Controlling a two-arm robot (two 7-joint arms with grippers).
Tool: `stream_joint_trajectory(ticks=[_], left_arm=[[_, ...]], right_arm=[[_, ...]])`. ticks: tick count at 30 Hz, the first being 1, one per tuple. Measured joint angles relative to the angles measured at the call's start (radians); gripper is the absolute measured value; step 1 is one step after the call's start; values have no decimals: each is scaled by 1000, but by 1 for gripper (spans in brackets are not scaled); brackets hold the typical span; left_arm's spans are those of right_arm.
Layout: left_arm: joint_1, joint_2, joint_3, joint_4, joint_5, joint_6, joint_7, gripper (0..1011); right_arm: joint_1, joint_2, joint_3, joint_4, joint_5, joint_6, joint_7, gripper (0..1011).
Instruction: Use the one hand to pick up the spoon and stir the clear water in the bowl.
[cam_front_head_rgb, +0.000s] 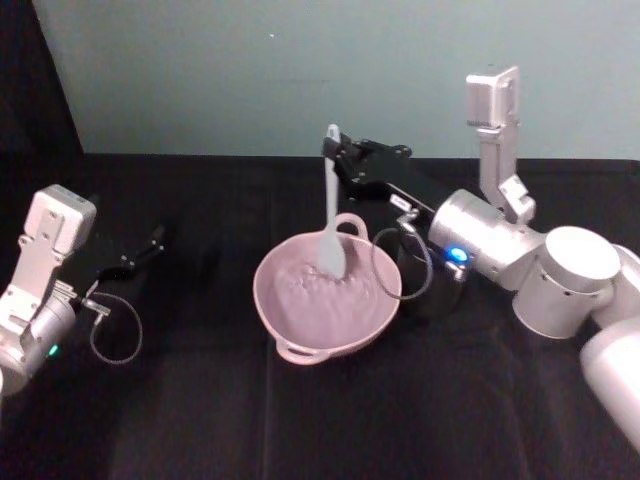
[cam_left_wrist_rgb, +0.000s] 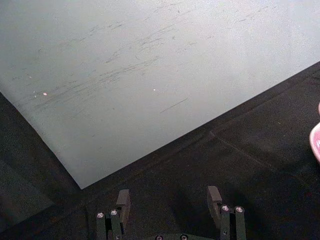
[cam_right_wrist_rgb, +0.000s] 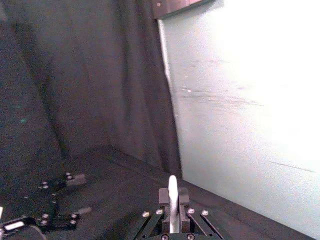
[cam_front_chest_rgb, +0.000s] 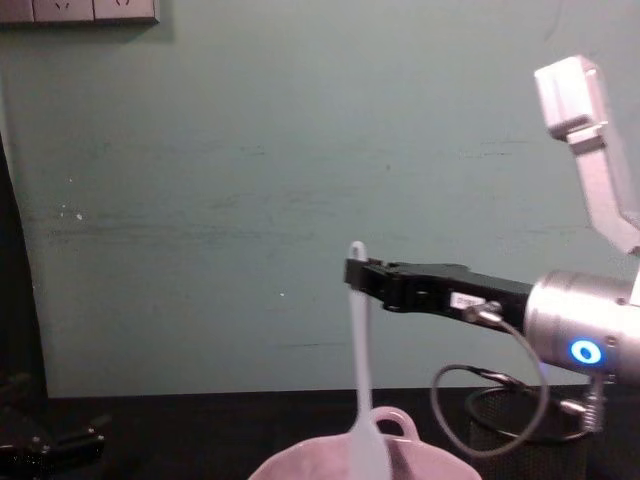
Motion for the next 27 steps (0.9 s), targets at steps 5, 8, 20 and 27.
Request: stream_joint_trajectory(ticks=[5,8,20,27], left_arm=[[0,0,0,0,0,0,0,1011],[0,0,0,0,0,0,0,1011],[0,0,0,0,0,0,0,1011],[0,0,0,0,0,0,0,1011]], right_arm=[[-48,37,33,-65,-1,18,-18,110],[-76,55,43,-107,-1,28,-23,111],[-146,80,27,-212,17,65,4,110],[-109,38,-12,-168,25,58,33,111]])
